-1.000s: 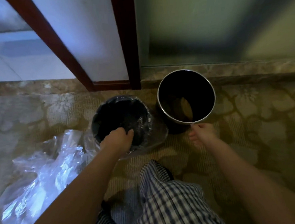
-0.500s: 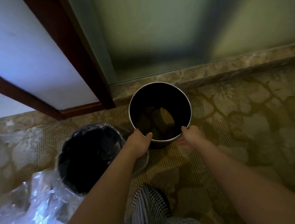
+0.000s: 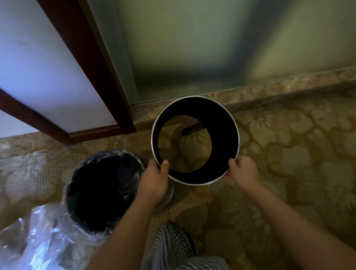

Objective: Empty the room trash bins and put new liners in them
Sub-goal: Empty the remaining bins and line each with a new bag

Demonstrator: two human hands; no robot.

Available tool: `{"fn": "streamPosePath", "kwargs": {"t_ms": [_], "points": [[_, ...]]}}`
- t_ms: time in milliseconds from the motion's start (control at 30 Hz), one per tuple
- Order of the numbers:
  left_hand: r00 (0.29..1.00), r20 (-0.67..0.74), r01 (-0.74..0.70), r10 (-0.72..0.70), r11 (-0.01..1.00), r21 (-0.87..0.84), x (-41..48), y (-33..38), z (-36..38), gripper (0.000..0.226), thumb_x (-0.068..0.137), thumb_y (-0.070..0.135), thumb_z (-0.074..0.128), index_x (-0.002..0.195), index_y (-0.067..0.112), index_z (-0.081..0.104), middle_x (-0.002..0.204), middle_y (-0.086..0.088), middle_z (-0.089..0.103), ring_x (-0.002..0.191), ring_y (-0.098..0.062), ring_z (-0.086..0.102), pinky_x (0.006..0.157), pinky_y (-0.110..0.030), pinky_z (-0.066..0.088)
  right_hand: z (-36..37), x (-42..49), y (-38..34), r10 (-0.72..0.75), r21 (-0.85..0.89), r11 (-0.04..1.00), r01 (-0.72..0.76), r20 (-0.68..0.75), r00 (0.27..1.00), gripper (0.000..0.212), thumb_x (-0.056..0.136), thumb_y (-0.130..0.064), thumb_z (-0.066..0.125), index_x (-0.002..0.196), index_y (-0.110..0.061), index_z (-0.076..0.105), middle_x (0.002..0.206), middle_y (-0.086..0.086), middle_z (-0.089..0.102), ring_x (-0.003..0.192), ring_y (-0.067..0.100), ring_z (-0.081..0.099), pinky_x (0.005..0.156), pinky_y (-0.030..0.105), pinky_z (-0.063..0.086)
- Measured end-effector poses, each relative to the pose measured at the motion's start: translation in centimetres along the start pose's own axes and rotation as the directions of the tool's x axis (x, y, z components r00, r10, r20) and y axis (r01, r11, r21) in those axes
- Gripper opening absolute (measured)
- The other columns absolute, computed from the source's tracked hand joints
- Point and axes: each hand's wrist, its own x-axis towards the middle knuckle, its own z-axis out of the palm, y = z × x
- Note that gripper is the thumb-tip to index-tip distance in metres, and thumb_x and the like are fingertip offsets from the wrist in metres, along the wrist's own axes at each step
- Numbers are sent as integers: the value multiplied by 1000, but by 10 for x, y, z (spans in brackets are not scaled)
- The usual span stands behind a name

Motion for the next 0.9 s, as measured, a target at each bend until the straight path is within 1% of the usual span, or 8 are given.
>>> {"fn": "streamPosePath", "kwargs": {"t_ms": [100, 200, 300, 400, 500, 600, 767, 900], "points": [[982, -131, -122, 139, 984, 128, -29, 20, -19, 30, 101, 36, 35, 119, 15, 47, 87, 6, 56, 82, -15, 56, 71, -32, 44, -32, -29, -13, -141, -22, 990, 140, -31, 990, 27, 98, -10, 43, 75, -10, 56, 68, 2, 63, 54, 3, 65, 43, 11, 43], [928, -215, -242, 303, 932, 269, -63, 38, -41, 33, 101, 36, 32, 125, 18, 45, 93, 5, 55, 79, -13, 53, 62, -28, 39, -61, -57, -33, -267, -64, 962, 266, -15, 963, 25, 99, -14, 43, 88, -3, 62, 78, 9, 69, 68, 17, 71, 59, 30, 57], [874, -267, -311, 405, 890, 332, -101, 51, -64, 34, 100, 35, 33, 126, 17, 46, 86, 10, 50, 73, -9, 48, 57, -26, 34, -80, -85, -53, -380, -71, 923, 379, 0, 925, 26, 98, -20, 44, 89, -6, 64, 79, 8, 71, 68, 19, 70, 66, 47, 58], [830, -347, -308, 436, 878, 366, -137, 61, -89, 36, 98, 34, 33, 120, 12, 50, 85, 4, 54, 73, -14, 48, 59, -30, 34, -87, -111, -80, -431, -43, 900, 434, 56, 900, 24, 99, -17, 42, 91, -11, 64, 83, 5, 71, 71, 14, 70, 67, 40, 59], [787, -451, -212, 420, 871, 443, -172, 65, -115, 36, 99, 32, 33, 116, 7, 51, 93, -15, 60, 88, -36, 57, 65, -33, 30, -85, -138, -112, -461, 45, 887, 460, 151, 874, 23, 100, -13, 40, 96, -14, 63, 87, 1, 70, 72, 4, 69, 59, 18, 55], [774, -502, -135, 385, 876, 463, -199, 58, -141, 35, 100, 32, 32, 110, 6, 53, 91, -18, 60, 82, -35, 55, 64, -33, 30, -76, -162, -138, -495, 62, 867, 494, 208, 843, 24, 100, -14, 42, 85, -17, 61, 79, -1, 67, 63, 0, 66, 51, 13, 49], [806, -551, 60, 216, 896, 440, -223, 27, -174, 32, 101, 29, 30, 84, 7, 47, 69, -5, 44, 70, -29, 43, 64, -36, 33, -40, -180, -166, -508, -52, 841, 539, 266, 819, 32, 98, -14, 45, 68, -13, 55, 62, 1, 62, 47, 2, 62, 43, 14, 45], [819, -565, 163, 102, 902, 399, -221, -2, -188, 29, 101, 17, 33, 75, 5, 41, 80, -19, 52, 92, -45, 55, 74, -45, 41, -5, -179, -179, -499, -218, 784, 581, 335, 799, 36, 96, -16, 45, 62, -10, 54, 56, 6, 62, 49, 17, 64, 51, 33, 53]]}}
